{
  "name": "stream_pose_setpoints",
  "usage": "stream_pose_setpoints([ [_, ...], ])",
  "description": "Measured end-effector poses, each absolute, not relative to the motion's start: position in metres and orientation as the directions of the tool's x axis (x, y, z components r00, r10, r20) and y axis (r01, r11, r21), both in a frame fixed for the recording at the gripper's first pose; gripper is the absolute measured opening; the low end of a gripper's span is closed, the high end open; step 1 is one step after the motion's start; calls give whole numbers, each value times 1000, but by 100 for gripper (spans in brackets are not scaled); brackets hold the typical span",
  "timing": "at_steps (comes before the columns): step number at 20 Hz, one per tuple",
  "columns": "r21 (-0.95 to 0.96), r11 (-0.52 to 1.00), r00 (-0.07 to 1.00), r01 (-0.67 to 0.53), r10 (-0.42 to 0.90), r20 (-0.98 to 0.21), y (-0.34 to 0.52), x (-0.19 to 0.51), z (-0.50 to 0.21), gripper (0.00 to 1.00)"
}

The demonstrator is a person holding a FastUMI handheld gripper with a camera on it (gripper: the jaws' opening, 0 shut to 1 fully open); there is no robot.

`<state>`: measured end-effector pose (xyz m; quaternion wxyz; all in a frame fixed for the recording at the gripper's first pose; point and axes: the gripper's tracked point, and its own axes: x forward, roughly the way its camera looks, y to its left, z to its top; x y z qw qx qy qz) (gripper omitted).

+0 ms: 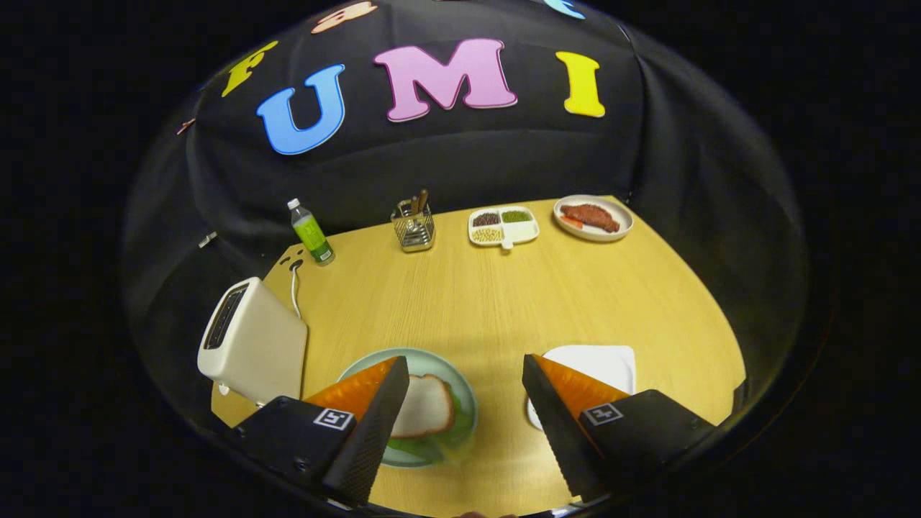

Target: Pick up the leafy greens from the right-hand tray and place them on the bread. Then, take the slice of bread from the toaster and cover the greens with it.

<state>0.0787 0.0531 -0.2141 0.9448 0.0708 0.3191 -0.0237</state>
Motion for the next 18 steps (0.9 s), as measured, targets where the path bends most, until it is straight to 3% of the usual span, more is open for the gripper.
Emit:
stream_pose_setpoints([
  [11,-3,996,988,88,-87,-129,-20,45,-4,98],
  [18,41,998,997,52,-49,-65,-58,18,29,98],
])
